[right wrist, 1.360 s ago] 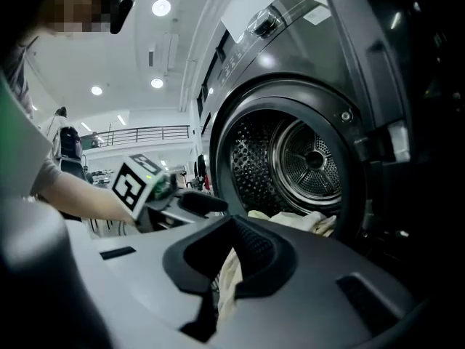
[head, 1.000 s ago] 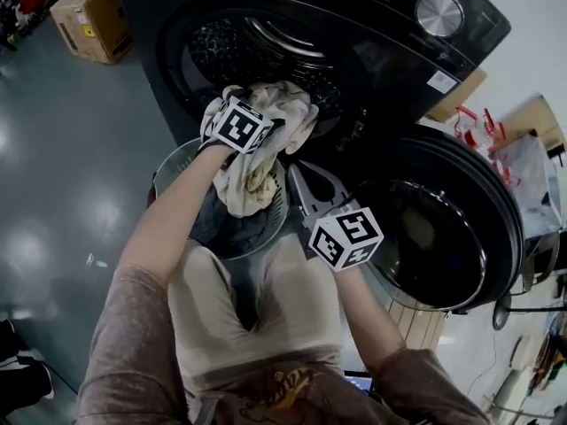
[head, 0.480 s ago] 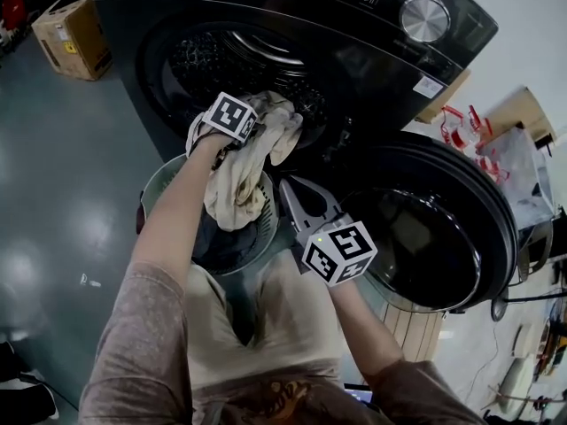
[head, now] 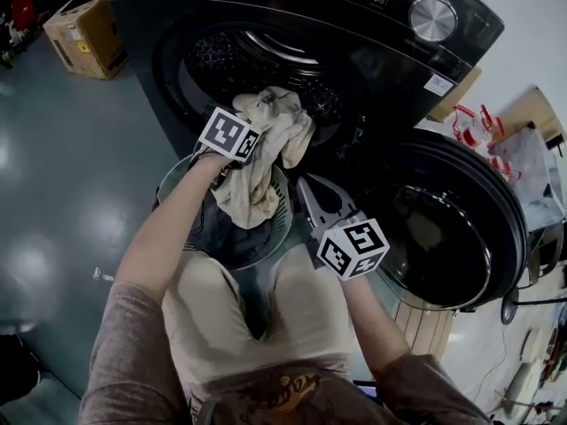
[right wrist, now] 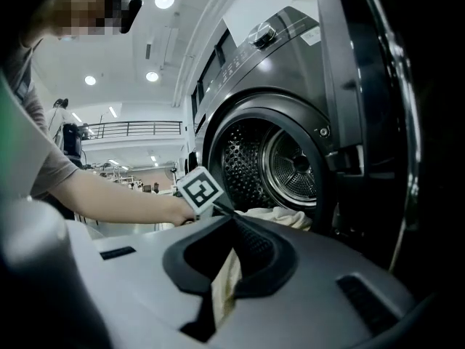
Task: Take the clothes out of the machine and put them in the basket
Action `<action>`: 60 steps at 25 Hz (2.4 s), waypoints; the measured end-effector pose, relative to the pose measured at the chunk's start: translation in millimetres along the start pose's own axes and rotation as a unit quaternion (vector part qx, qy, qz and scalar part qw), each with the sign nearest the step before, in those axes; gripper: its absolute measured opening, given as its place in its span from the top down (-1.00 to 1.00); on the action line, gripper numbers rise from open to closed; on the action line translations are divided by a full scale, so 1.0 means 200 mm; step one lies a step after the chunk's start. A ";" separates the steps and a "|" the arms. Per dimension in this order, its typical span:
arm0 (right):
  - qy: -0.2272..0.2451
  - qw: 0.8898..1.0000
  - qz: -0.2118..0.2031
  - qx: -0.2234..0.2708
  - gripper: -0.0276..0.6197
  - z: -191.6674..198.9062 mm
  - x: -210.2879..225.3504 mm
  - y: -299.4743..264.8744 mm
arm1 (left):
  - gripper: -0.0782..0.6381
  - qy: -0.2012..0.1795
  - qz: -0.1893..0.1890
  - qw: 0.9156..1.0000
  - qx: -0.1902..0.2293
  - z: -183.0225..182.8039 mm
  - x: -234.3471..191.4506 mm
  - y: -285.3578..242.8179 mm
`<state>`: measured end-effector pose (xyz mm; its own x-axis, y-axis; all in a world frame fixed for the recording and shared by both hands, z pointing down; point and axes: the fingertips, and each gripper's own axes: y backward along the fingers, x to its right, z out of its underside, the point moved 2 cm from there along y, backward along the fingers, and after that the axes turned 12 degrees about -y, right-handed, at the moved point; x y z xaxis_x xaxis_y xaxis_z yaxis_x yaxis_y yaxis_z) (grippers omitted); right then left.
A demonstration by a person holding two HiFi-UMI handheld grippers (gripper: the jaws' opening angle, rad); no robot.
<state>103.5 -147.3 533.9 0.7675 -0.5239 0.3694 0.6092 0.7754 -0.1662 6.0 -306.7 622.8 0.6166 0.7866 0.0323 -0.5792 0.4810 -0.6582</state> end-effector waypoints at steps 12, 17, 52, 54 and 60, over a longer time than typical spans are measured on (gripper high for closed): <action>-0.006 0.999 -0.035 0.002 0.93 0.00 -0.02 -0.17 | 0.52 -0.004 0.070 0.996 -0.048 0.49 0.38 0.74; -0.010 0.998 -0.054 -0.002 0.93 0.03 -0.08 -0.25 | 0.17 -0.031 0.041 0.996 -0.077 0.64 0.41 0.79; -0.019 0.988 -0.122 -0.096 0.93 -2.14 -1.68 -0.07 | 0.07 0.104 -0.020 0.969 0.221 -1.34 0.00 2.98; -0.013 0.988 -0.121 -0.094 0.93 -2.20 -1.72 -0.05 | 0.07 0.091 -0.016 0.968 0.233 -1.40 0.01 3.04; 0.014 0.989 -0.116 -0.095 0.93 -2.29 -1.75 -0.11 | 0.07 0.072 -0.028 0.965 0.251 -1.46 -0.04 3.16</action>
<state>-87.0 -142.5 -11.1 0.6064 -0.6919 0.3919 0.7939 0.5545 -0.2494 -209.4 -123.0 -12.3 0.7015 0.7091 -0.0704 -0.7054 0.6770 -0.2097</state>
